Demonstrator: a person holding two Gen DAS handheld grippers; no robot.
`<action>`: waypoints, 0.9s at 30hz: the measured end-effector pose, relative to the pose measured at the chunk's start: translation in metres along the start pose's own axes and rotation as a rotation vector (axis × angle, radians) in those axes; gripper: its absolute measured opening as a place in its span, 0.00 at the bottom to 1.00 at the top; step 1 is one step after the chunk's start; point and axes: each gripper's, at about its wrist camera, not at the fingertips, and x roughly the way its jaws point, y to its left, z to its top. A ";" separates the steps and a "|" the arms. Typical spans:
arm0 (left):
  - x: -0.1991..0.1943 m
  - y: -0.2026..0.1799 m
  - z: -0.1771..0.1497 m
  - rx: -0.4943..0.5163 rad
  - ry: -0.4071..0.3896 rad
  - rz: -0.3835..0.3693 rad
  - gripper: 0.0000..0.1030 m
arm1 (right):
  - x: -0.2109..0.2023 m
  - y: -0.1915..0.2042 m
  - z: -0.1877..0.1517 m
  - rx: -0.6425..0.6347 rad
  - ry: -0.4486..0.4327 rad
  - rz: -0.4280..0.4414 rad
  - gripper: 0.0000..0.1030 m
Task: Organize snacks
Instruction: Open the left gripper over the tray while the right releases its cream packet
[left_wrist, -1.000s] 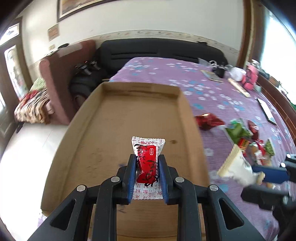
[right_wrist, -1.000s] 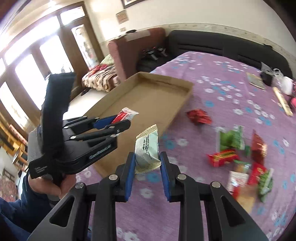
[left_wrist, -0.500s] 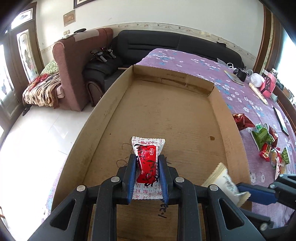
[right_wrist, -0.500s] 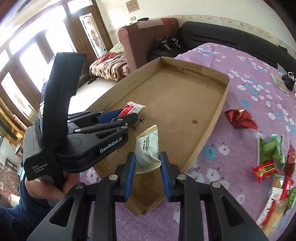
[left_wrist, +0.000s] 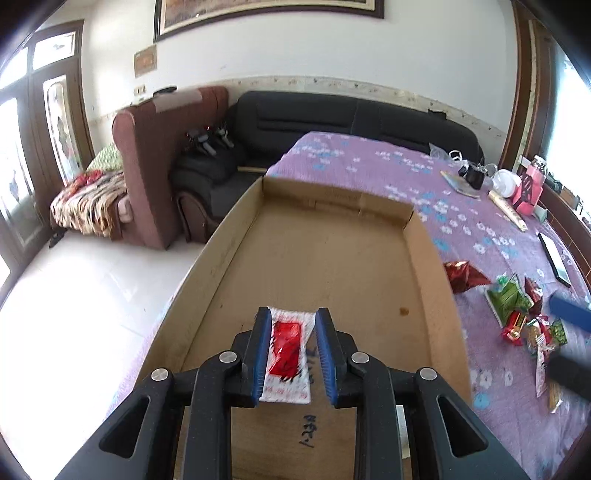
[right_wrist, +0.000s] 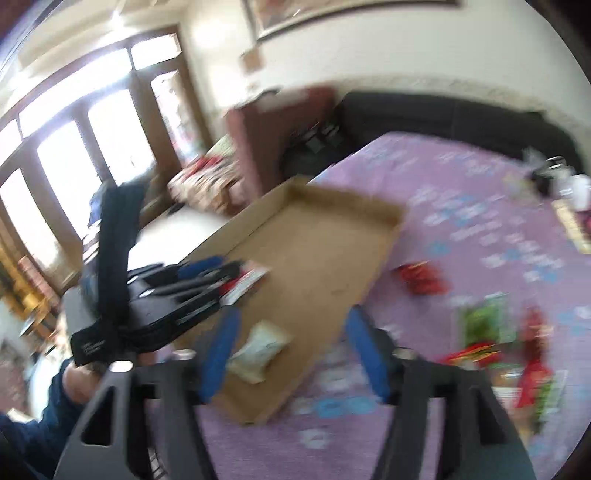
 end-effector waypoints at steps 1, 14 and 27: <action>-0.001 -0.002 0.001 0.004 -0.009 -0.004 0.28 | -0.009 -0.011 0.001 0.027 -0.027 -0.025 0.80; 0.013 -0.059 -0.005 0.241 -0.015 0.229 0.32 | -0.041 -0.151 0.002 0.363 -0.045 -0.158 0.91; -0.054 -0.083 -0.033 0.192 -0.226 0.216 0.52 | -0.029 -0.231 -0.004 0.394 -0.033 -0.191 0.91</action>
